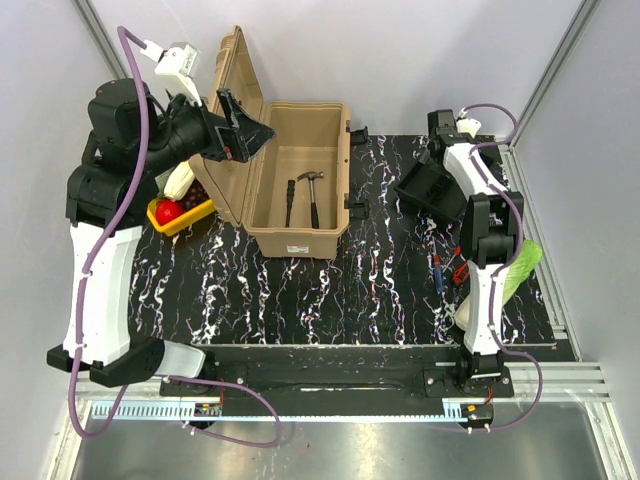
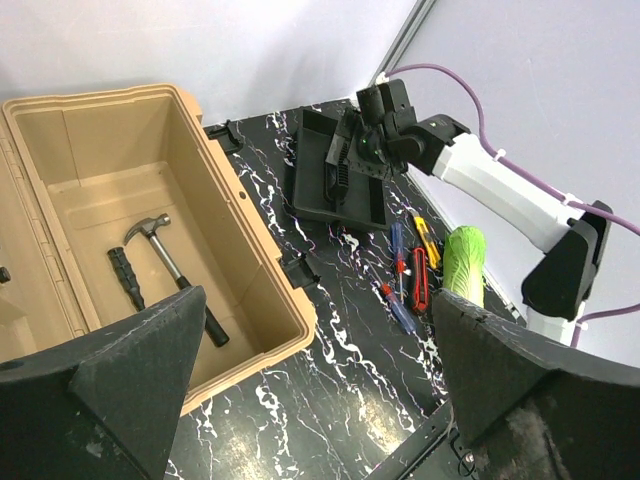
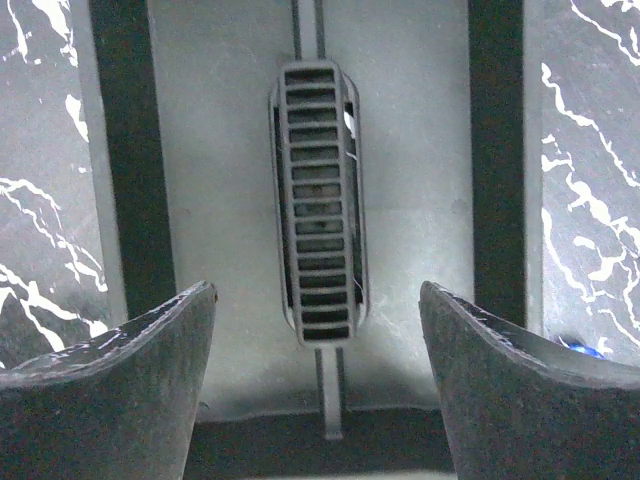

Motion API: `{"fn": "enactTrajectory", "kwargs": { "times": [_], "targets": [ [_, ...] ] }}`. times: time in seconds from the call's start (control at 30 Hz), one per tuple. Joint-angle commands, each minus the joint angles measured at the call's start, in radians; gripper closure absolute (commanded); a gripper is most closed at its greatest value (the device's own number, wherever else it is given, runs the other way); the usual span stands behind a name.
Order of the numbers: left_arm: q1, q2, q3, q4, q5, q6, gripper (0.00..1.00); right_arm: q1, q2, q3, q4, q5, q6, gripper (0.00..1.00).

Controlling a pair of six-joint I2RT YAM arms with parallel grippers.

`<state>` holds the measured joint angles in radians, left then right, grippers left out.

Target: Pack the tool kit

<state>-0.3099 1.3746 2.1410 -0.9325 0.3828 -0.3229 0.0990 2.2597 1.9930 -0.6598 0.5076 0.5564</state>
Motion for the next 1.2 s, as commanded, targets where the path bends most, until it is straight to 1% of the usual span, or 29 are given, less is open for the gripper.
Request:
{"fn": "enactTrajectory", "kwargs": {
  "times": [0.0, 0.1, 0.23, 0.3, 0.43, 0.5, 0.53, 0.63, 0.67, 0.73, 0.93, 1.07, 1.17],
  "targets": [
    [-0.003, 0.011, 0.037, 0.037, 0.024, -0.01, 0.01, -0.001, 0.078, 0.173, -0.069, 0.068, 0.04, 0.15],
    [-0.005, 0.017, 0.039, 0.035, 0.021, -0.007, 0.01, -0.01, 0.127, 0.216, -0.095, 0.066, 0.056, 0.2],
    [-0.005, 0.021, 0.037, 0.032, 0.021, -0.004, 0.01, -0.012, 0.165, 0.239, -0.107, 0.048, 0.06, 0.3],
    [-0.005, 0.023, 0.036, 0.032, 0.021, -0.002, 0.01, -0.015, 0.179, 0.247, -0.129, 0.048, 0.071, 0.32],
    [-0.003, 0.021, 0.031, 0.032, 0.019, -0.001, 0.01, -0.021, 0.187, 0.221, -0.133, 0.039, 0.096, 0.32],
    [-0.005, 0.02, 0.03, 0.032, 0.018, -0.001, 0.01, -0.024, 0.192, 0.211, -0.133, 0.031, 0.099, 0.36],
    [-0.005, 0.018, 0.028, 0.032, 0.018, -0.001, 0.01, -0.025, 0.195, 0.21, -0.133, 0.025, 0.102, 0.47],
    [-0.003, 0.015, 0.023, 0.032, 0.018, -0.001, 0.01, -0.028, 0.184, 0.214, -0.133, 0.006, 0.096, 0.9],
    [-0.005, 0.012, 0.023, 0.032, 0.018, -0.001, 0.01, -0.028, 0.169, 0.214, -0.133, 0.011, 0.094, 1.0],
    [-0.005, 0.011, 0.022, 0.032, 0.018, -0.001, 0.01, -0.028, 0.147, 0.216, -0.135, 0.032, 0.08, 1.0],
    [-0.005, -0.002, 0.02, 0.032, 0.013, -0.001, 0.01, -0.027, -0.009, 0.179, -0.101, 0.092, 0.017, 1.0],
    [-0.005, -0.009, 0.017, 0.034, 0.016, 0.001, 0.01, -0.024, -0.147, 0.121, -0.061, 0.091, 0.004, 1.0],
    [-0.005, -0.017, 0.007, 0.032, 0.018, -0.001, 0.01, -0.015, -0.245, 0.078, -0.011, 0.054, -0.01, 1.0]
  ]
}}
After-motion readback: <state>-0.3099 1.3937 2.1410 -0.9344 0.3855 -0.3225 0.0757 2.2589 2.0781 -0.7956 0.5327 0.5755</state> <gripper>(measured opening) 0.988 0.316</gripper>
